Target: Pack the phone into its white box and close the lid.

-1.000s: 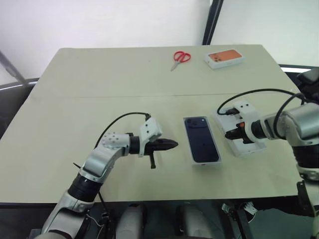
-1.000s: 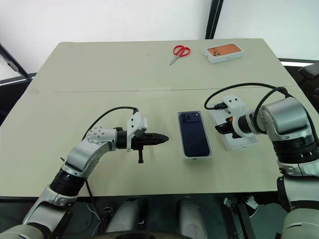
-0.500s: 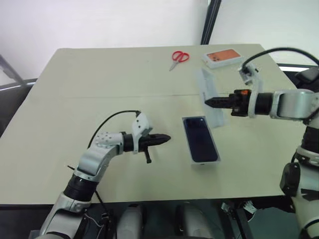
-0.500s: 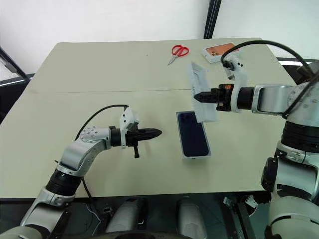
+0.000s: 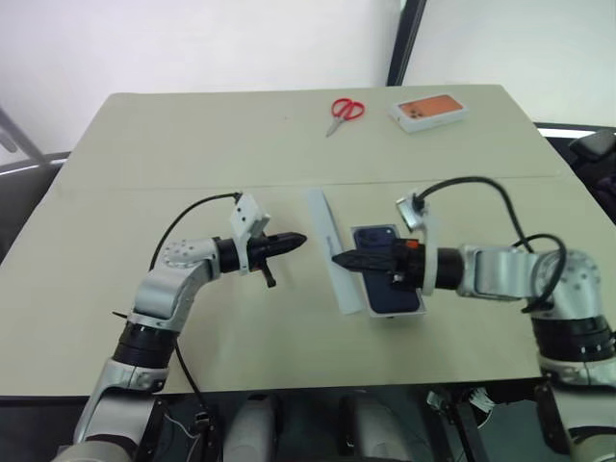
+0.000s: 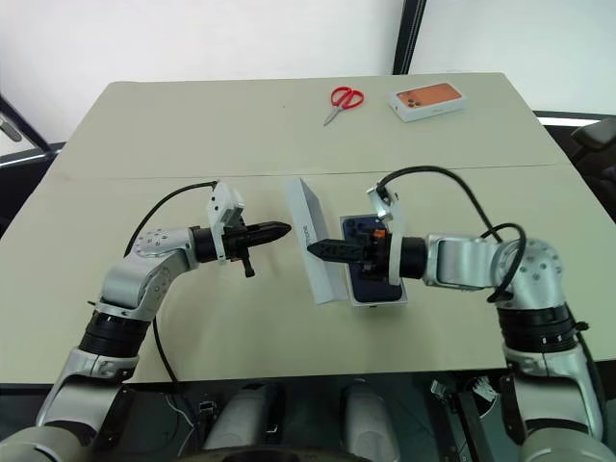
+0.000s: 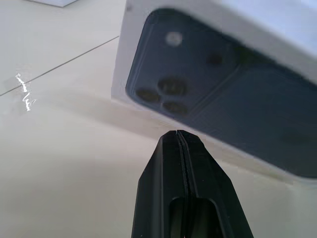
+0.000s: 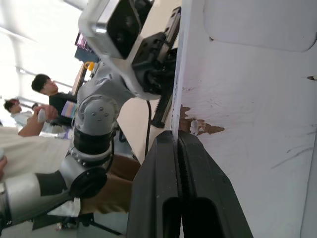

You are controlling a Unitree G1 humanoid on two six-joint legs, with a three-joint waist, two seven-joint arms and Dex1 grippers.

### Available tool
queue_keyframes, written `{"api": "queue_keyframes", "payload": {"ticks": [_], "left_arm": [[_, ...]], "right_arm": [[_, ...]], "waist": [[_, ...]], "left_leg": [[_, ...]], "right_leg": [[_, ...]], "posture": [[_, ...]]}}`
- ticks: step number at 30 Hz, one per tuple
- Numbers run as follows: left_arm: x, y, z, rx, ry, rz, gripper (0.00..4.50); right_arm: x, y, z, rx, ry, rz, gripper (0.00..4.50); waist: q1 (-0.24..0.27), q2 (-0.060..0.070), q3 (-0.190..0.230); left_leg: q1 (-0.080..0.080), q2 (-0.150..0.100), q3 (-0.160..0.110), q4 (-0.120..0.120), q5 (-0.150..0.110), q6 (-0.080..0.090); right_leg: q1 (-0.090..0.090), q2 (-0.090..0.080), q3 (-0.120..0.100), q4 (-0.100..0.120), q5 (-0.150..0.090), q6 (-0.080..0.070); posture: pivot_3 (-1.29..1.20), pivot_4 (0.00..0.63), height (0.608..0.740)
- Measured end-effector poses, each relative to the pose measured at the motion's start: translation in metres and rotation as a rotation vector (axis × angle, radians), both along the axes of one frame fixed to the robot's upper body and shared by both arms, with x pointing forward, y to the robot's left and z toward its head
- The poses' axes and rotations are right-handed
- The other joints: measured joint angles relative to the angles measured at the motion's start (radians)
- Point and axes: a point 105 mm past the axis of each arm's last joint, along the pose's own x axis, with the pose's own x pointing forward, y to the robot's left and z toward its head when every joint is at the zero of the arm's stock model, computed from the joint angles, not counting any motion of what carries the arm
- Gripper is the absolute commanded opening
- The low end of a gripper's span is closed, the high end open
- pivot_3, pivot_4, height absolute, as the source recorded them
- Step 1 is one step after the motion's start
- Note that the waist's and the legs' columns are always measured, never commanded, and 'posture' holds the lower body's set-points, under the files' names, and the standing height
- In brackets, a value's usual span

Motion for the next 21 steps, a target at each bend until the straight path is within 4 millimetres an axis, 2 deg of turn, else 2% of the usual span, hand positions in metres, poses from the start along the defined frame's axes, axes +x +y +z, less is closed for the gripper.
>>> {"api": "queue_keyframes", "payload": {"ticks": [4,5,6,7,10,12,15,18,21], "left_arm": [[-0.008,-0.006,-0.011,0.026,0.021,-0.033,0.00],[-0.009,-0.008,-0.010,0.025,0.018,-0.039,0.00],[-0.010,-0.010,-0.009,0.024,0.011,-0.043,0.00],[-0.011,-0.012,-0.008,0.022,0.004,-0.048,0.00],[-0.013,-0.022,-0.009,0.017,-0.001,-0.072,0.00],[-0.015,-0.030,-0.011,0.013,0.004,-0.085,0.00],[-0.016,-0.041,-0.009,-0.009,-0.001,-0.101,0.00],[-0.018,-0.049,-0.008,-0.025,-0.001,-0.114,0.00],[-0.017,-0.057,-0.005,-0.044,-0.005,-0.118,0.00]], "right_arm": [[0.009,0.004,-0.009,0.003,0.046,-0.108,0.06],[0.011,0.002,-0.010,-0.011,0.049,-0.130,0.61],[0.013,-0.001,-0.011,-0.028,0.051,-0.155,0.88],[0.014,-0.005,-0.013,-0.041,0.057,-0.174,1.34],[0.013,-0.016,-0.014,-0.102,0.045,-0.177,2.84],[0.016,-0.031,0.001,-0.175,-0.025,-0.172,3.95],[0.017,-0.045,0.024,-0.266,-0.122,-0.162,3.95],[0.017,-0.064,0.033,-0.432,-0.210,-0.168,3.95],[0.018,-0.070,0.030,-0.498,-0.254,-0.148,3.95]], "waist": [[0.001,0.000,0.000],[0.001,0.000,0.000],[0.001,0.000,0.000],[0.001,0.000,0.000],[0.001,0.002,0.001],[0.000,0.003,0.002],[0.000,0.003,0.002],[0.001,0.003,0.002],[0.000,0.003,0.002]], "left_leg": [[0.000,0.000,0.000,0.000,0.000,0.000],[0.000,0.000,0.000,0.000,0.000,0.000],[0.000,0.000,0.000,0.000,0.000,0.000],[0.000,0.000,0.000,0.000,0.000,0.000],[0.000,-0.001,0.001,0.000,0.000,0.000],[0.000,-0.001,0.001,0.000,0.000,0.000],[0.000,0.000,0.000,-0.001,0.000,0.000],[0.000,0.000,0.000,-0.001,0.000,0.001],[0.000,0.000,0.001,0.000,0.000,0.001]], "right_leg": [[0.000,0.000,0.000,0.000,0.000,0.000],[0.000,0.000,0.000,0.000,0.000,0.000],[0.000,0.000,0.000,0.000,0.000,0.000],[0.000,0.000,0.000,0.000,0.000,0.000],[0.000,0.000,0.001,0.000,0.000,0.000],[0.000,-0.001,0.001,0.000,0.000,0.000],[0.000,0.001,0.000,0.000,0.000,0.000],[0.000,0.001,0.000,-0.001,0.000,0.000],[0.000,0.001,0.000,-0.001,0.000,0.000]], "posture": [[0.00,0.150,0.740],[0.00,0.150,0.740],[0.00,0.150,0.740],[0.00,0.150,0.740],[0.00,0.150,0.740],[0.00,0.150,0.740],[0.00,0.150,0.740],[0.00,0.150,0.740],[0.00,0.150,0.740]]}}
